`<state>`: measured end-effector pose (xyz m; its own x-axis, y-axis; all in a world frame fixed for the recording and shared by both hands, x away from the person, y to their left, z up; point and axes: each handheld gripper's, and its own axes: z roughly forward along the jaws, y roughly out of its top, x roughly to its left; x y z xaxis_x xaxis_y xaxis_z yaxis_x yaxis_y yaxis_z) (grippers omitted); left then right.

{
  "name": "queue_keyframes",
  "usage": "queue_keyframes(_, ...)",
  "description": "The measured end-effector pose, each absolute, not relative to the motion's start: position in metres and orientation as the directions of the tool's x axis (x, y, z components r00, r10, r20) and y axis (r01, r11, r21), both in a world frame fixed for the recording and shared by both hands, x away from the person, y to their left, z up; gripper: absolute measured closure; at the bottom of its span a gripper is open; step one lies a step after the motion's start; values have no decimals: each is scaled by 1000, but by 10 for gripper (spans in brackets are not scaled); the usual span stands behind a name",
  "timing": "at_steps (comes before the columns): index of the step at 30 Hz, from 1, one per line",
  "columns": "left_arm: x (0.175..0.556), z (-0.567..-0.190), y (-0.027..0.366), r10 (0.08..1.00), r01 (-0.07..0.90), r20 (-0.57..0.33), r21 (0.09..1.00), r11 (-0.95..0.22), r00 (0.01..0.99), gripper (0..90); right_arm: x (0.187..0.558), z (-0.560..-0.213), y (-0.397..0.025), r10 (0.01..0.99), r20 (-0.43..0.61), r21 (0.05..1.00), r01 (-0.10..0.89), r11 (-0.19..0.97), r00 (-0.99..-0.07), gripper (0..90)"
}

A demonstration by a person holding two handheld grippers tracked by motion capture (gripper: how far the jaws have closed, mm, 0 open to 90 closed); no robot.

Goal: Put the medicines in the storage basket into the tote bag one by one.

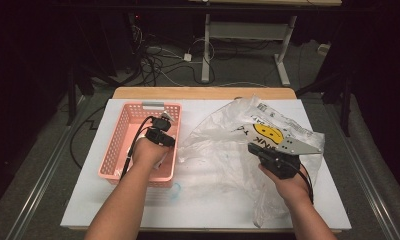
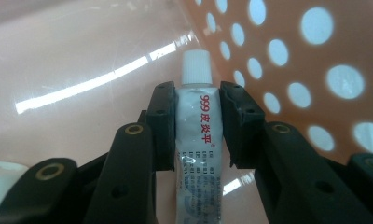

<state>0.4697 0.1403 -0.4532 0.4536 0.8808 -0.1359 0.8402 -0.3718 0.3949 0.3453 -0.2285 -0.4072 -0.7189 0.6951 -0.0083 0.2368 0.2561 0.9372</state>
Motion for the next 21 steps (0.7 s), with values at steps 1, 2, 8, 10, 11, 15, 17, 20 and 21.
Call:
queue_keyframes(1,469,-452,141,881,838,-135,400,-371,454,660,345,-407,-229,695,-8,938,236,255,-719,900)
queue_keyframes(2,469,-451,141,880,835,-132,406,-372,456,660,345,-407,-229,695,-8,938,236,255,-719,900)
queue_keyframes(8,465,-443,142,879,822,-143,445,-354,456,661,345,-407,-229,695,-7,938,236,254,-719,900)
queue_keyframes(10,464,-441,143,878,818,-147,457,-349,456,661,345,-407,-229,695,-7,938,237,254,-719,900)
queue_keyframes(11,463,-440,144,878,816,-150,465,-344,455,661,345,-407,-229,695,-7,938,236,254,-719,900)
queue_keyframes(15,458,-436,145,874,801,-150,493,-339,462,661,345,-407,-228,694,-8,938,235,255,-720,900)
queue_keyframes(17,456,-435,146,872,796,-154,504,-336,465,662,345,-407,-228,694,-8,938,235,255,-720,900)
queue_keyframes(20,452,-433,149,868,787,-163,524,-327,469,662,345,-407,-228,693,-9,938,234,255,-721,900)
queue_keyframes(21,450,-432,149,866,782,-163,530,-327,472,662,345,-407,-228,693,-10,938,233,255,-721,900)
